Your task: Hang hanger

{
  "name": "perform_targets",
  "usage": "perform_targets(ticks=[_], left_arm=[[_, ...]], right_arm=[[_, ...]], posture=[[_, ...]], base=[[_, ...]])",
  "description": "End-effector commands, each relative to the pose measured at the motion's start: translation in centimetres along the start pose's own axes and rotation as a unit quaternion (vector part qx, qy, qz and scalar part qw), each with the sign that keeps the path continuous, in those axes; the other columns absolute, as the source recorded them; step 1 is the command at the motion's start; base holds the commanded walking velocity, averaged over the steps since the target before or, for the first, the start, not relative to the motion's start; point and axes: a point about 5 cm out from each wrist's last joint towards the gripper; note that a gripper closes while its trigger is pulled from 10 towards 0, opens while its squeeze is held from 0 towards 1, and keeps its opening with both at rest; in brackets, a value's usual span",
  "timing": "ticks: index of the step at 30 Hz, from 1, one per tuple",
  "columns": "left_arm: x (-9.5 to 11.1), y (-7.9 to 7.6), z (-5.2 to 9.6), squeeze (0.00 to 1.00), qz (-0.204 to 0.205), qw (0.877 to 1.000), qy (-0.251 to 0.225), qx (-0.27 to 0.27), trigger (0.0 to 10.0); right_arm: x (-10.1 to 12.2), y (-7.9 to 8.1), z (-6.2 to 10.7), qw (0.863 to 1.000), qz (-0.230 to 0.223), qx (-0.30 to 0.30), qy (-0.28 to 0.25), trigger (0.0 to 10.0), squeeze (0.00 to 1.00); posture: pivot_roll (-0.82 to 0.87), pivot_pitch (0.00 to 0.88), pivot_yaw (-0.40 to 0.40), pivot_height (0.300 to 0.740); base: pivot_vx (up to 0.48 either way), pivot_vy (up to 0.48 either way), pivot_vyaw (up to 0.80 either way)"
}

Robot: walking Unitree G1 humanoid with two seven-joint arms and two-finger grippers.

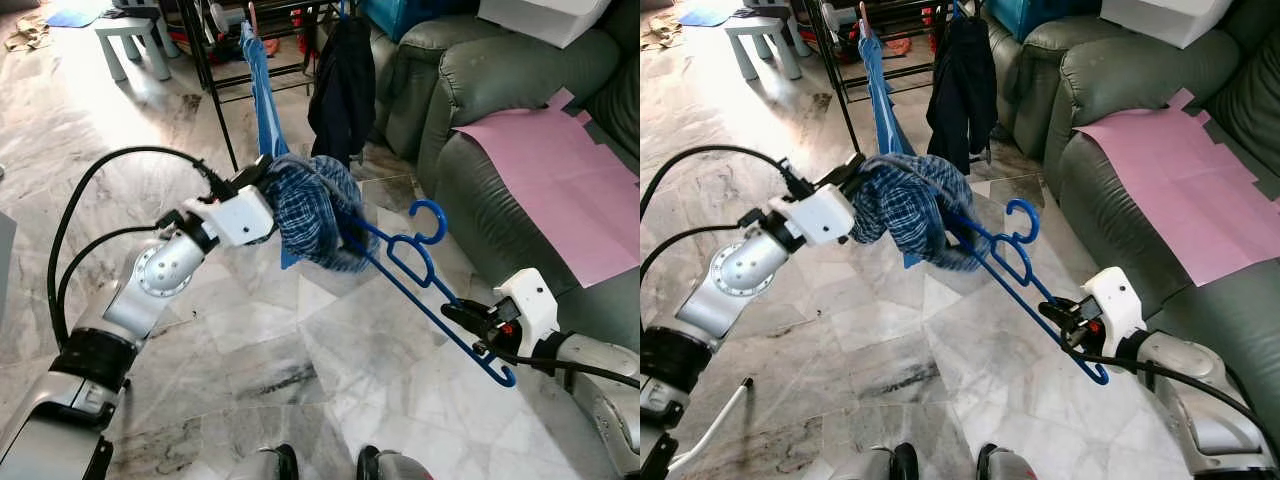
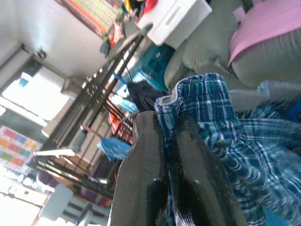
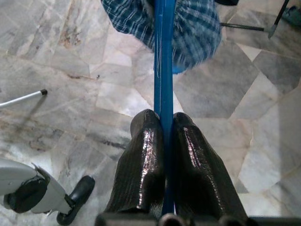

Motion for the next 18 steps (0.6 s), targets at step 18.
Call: perform_targets(ticks=[18], left_arm=[[6.0, 0.0, -1.4, 0.00, 0.059, 0.991, -0.110, 0.043, 10.0]], right_arm=[[-2.0, -3.3, 0.1, 0.981, -0.153, -0.116, 0.002, 10.0, 0.00]], posture=[[-0.07, 0.187, -0.003, 0.740]], base=[[0.000, 0.000, 0.00]])
Point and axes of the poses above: a point about 5 cm out from each wrist's last joint towards the gripper, its own z axis pointing back from the gripper into the wrist, its own x axis along the axis of the wrist's last joint, y = z × x, and after that the axes turned 3 degrees about -z, right-handed
